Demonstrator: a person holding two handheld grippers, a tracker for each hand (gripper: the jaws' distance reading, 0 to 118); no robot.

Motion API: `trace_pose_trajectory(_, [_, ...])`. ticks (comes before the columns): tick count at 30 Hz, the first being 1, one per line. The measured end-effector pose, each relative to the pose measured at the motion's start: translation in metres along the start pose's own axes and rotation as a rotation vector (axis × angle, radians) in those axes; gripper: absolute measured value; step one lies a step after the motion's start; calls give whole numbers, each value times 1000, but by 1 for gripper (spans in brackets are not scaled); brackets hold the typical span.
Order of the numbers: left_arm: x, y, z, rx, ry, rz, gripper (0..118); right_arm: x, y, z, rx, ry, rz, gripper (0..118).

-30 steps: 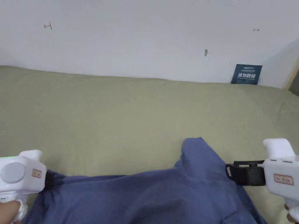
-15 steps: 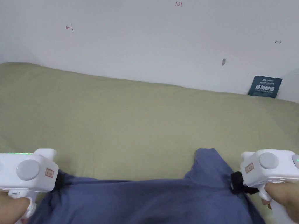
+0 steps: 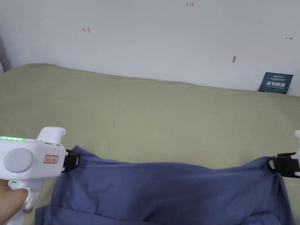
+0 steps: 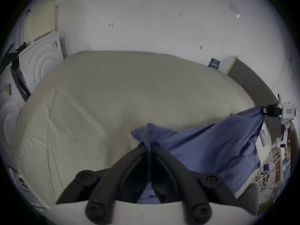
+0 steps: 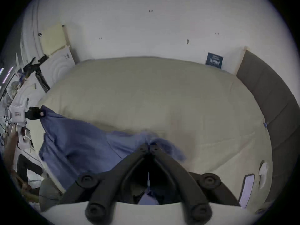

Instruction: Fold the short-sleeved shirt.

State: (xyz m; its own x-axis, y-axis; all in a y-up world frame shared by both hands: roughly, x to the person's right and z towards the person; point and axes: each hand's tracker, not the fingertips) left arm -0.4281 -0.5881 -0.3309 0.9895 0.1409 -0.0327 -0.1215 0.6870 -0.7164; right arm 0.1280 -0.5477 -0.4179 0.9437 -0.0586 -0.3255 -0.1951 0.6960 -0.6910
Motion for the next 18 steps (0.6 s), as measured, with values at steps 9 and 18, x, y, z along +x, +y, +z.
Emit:
trace_pose_trajectory(9, [-13,-91,85,54,-55,-8,4,-13,-109,80,59,5,-50,0])
trace_pose_trajectory(18, [-33,-202,61,-124,-32,104,4,-16,-212,68,-81,-39,-157,0])
